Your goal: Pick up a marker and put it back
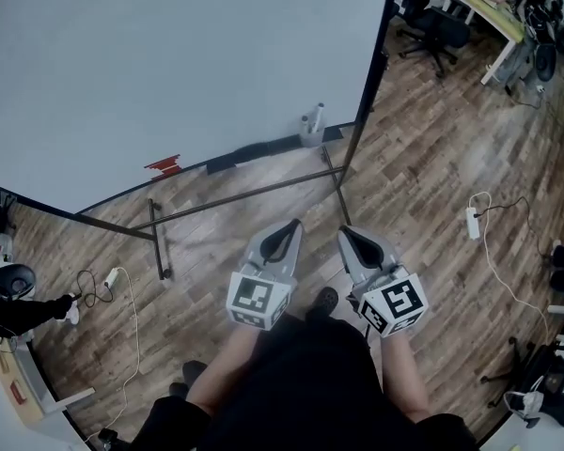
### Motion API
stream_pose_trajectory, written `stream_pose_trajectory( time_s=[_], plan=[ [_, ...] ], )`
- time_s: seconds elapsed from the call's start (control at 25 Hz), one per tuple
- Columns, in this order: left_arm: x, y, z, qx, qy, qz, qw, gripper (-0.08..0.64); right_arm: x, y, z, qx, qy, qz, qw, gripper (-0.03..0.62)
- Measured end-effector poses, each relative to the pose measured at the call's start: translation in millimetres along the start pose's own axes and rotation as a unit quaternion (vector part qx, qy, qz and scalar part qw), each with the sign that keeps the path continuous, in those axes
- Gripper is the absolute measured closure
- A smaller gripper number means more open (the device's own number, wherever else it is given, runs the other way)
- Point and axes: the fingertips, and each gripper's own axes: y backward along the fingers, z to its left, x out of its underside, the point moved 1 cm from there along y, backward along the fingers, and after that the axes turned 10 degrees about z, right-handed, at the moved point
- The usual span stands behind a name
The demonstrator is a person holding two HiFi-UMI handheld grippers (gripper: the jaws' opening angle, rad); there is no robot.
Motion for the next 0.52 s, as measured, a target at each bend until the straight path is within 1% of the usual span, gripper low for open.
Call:
stream_pose_trajectory(
  time_s=[0.24,0.52],
  plan=[
    [1.7,3.5,3.1,-0.004,0.003,-0.001,1.0000,0.548,-2.0,-3.3,6.0,-0.012,0.009,-0.004,1.000,0.589],
    [6.1,8.9,3.1,-0.009,0.008,0.000,0.9999,0.548,4.3,-2.7,8.4,-0.009,0.011,0.006,1.000,0.589]
  ],
)
